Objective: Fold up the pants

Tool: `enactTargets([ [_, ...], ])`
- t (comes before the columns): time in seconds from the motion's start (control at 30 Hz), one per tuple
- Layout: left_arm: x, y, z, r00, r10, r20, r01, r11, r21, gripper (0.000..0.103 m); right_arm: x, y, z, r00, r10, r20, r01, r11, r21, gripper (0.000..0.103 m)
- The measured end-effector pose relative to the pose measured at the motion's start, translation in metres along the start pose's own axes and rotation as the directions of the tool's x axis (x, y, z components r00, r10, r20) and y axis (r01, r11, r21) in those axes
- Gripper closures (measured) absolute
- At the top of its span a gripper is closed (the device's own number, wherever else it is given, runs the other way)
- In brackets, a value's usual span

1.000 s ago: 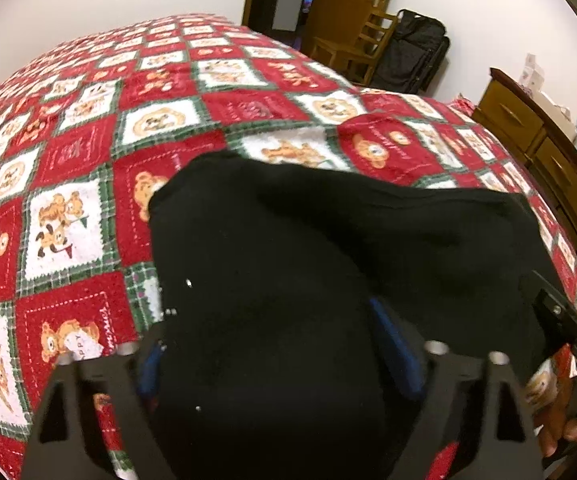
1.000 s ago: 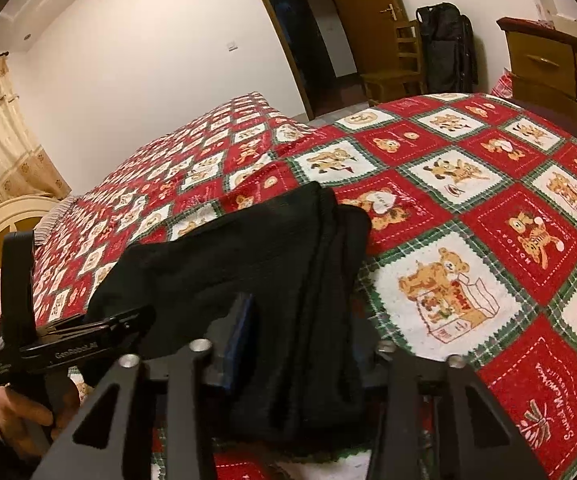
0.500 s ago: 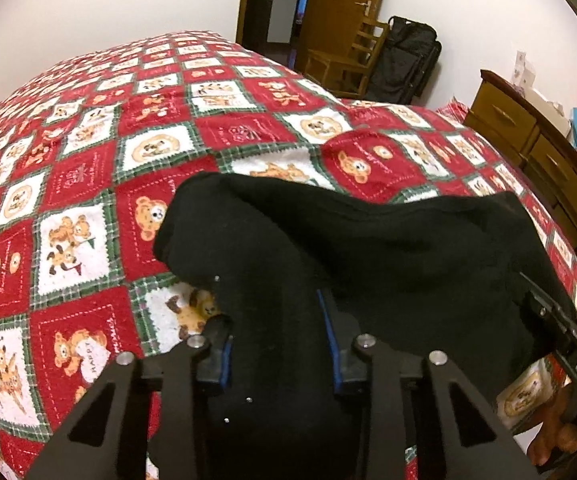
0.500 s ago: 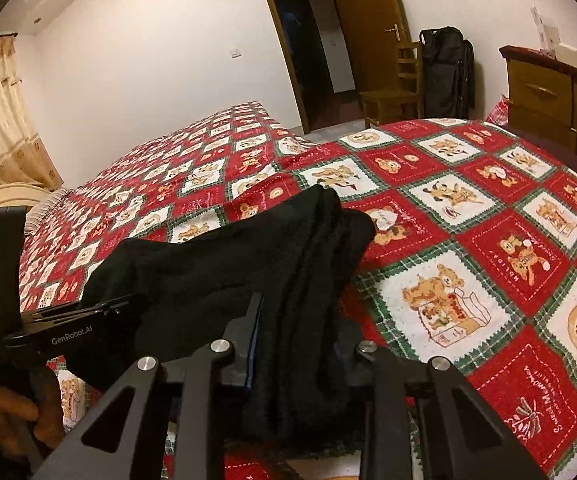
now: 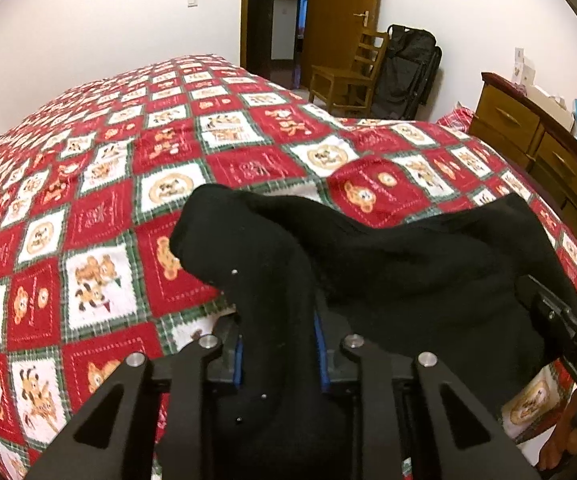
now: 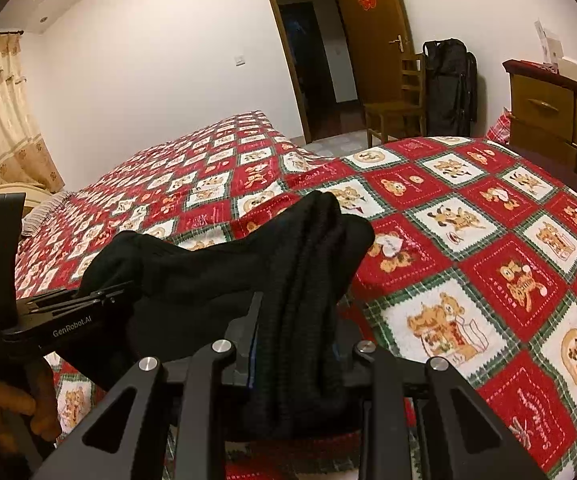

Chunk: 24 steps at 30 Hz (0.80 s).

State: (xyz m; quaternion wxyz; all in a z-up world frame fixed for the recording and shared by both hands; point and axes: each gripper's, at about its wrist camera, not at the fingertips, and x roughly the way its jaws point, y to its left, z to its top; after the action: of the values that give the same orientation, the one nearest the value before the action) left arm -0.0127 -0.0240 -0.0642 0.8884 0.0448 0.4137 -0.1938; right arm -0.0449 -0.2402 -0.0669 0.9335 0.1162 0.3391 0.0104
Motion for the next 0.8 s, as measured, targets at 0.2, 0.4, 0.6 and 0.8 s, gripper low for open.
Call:
enactTargets([
  [0.2, 0.003, 0.001, 0.011, 1.0, 0.011, 0.012, -0.011, 1.0, 0.005, 0.079, 0.003, 0.005, 0.011, 1.0, -0.003, 0.019, 0.003, 1.0, -0.002, 0.077],
  [0.4, 0.006, 0.002, 0.019, 1.0, 0.015, 0.02, -0.015, 1.0, 0.005, 0.08, 0.01, 0.006, 0.02, 1.0, -0.005, 0.021, 0.004, 1.0, 0.009, 0.077],
  [0.6, 0.012, 0.009, 0.026, 1.0, 0.01, 0.012, -0.01, 1.0, -0.008, 0.08, 0.018, 0.014, 0.028, 1.0, 0.002, 0.023, -0.002, 1.0, -0.003, 0.077],
  [0.8, 0.015, 0.022, 0.029, 1.0, 0.012, 0.001, -0.012, 0.999, -0.034, 0.08, 0.028, 0.026, 0.038, 0.999, 0.02, 0.025, -0.019, 1.0, -0.018, 0.077],
])
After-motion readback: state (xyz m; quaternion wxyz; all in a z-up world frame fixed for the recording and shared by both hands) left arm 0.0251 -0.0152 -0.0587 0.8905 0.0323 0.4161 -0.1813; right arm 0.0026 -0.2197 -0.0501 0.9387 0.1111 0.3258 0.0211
